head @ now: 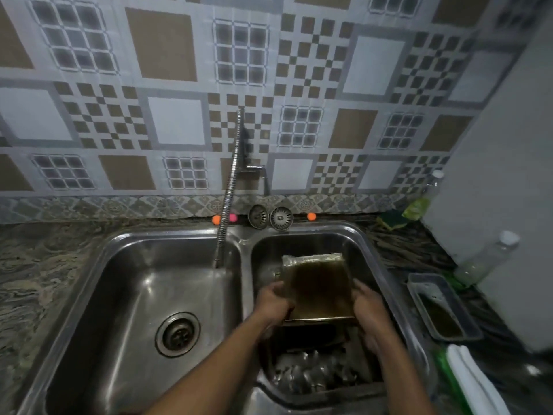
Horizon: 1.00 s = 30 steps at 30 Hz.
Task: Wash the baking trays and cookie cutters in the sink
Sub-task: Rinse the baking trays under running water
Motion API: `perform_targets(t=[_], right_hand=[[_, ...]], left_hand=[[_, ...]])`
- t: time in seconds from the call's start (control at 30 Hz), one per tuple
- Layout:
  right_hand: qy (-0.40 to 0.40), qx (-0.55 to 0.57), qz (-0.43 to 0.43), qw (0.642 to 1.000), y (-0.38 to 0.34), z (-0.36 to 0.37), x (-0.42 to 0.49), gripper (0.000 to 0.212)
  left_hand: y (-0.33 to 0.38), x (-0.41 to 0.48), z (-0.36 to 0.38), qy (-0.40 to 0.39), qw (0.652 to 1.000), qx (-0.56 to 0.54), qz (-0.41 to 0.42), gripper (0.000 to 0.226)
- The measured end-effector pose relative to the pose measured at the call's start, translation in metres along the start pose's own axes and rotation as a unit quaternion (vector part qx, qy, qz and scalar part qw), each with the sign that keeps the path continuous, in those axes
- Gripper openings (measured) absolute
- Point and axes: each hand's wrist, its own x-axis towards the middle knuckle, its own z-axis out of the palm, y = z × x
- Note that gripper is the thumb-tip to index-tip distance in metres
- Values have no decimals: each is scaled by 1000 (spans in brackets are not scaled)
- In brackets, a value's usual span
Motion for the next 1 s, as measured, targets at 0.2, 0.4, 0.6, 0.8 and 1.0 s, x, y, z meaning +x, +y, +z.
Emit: perform_targets(t=[0.2, 0.4, 0.6, 0.8, 1.0], right_hand=[[-54, 17, 3, 998, -38, -64, 54, 38], [-126, -125, -95, 980, -45, -75, 96, 52], [-211, -215, -192, 934, -15, -67, 121, 49], [-122, -256, -134, 950, 47, -49, 149, 29], [-105, -298, -30, 948, 127, -33, 160, 33]], left_hand=[[11, 27, 99, -61, 988, -45, -131, 23], [14, 53, 139, -80, 983, -74, -148, 21], [-14, 93, 135, -4, 989, -90, -121, 25], [-49, 91, 90, 183, 968, 168, -30, 36], [-72, 82, 66, 131, 943, 294, -85, 43]])
